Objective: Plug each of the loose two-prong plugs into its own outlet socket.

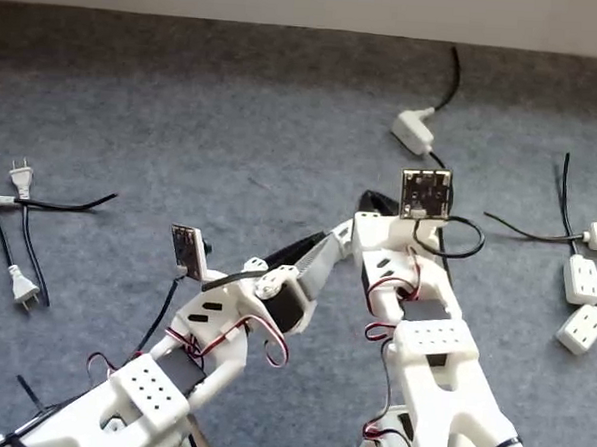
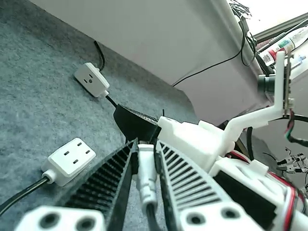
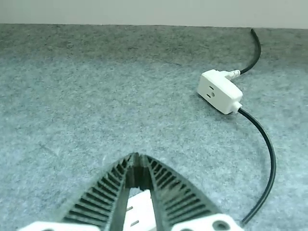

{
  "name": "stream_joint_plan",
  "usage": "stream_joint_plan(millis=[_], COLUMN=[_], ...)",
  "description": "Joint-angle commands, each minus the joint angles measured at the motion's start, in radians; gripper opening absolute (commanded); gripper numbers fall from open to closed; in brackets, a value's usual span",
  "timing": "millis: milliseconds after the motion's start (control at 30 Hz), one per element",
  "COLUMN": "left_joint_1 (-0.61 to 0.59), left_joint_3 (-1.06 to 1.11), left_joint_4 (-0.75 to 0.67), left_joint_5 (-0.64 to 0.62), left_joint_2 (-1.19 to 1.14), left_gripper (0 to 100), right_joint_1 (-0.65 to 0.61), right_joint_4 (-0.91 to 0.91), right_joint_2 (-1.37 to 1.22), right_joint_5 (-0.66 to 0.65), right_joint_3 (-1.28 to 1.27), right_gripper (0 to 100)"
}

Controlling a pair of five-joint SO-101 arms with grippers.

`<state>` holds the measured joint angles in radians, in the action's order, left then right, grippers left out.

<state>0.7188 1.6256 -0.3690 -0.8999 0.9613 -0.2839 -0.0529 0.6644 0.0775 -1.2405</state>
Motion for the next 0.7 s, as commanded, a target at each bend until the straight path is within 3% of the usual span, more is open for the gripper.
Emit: stream_joint_plan(millis=[0, 167, 400, 533, 667], left_joint_1=[0.033, -0.094, -0.199, -0.219, -0.240], left_joint_3=[-0.022, -0.058, -0.202, -0.252, -0.358], left_joint_4=[0.044, 0.037, 0.261, 0.321, 0.482], left_joint_5=[0.008, 0.006, 0.002, 0.002, 0.000], left_joint_2=[-0.016, -0.015, -0.015, -0.015, -0.016], left_gripper=[1, 1, 1, 1, 1], right_joint_1=[0.018, 0.093, 0.219, 0.360, 0.461], right_joint_4=[-0.035, -0.033, -0.030, 0.111, 0.248], right_joint_2=[0.008, 0.007, 0.005, 0.005, 0.005], right_joint_5=[-0.008, -0.008, 0.021, 0.149, 0.176], right_joint_3=[0.081, 0.081, 0.077, 0.087, 0.081], right_gripper=[0.8, 0.8, 0.8, 0.8, 0.8])
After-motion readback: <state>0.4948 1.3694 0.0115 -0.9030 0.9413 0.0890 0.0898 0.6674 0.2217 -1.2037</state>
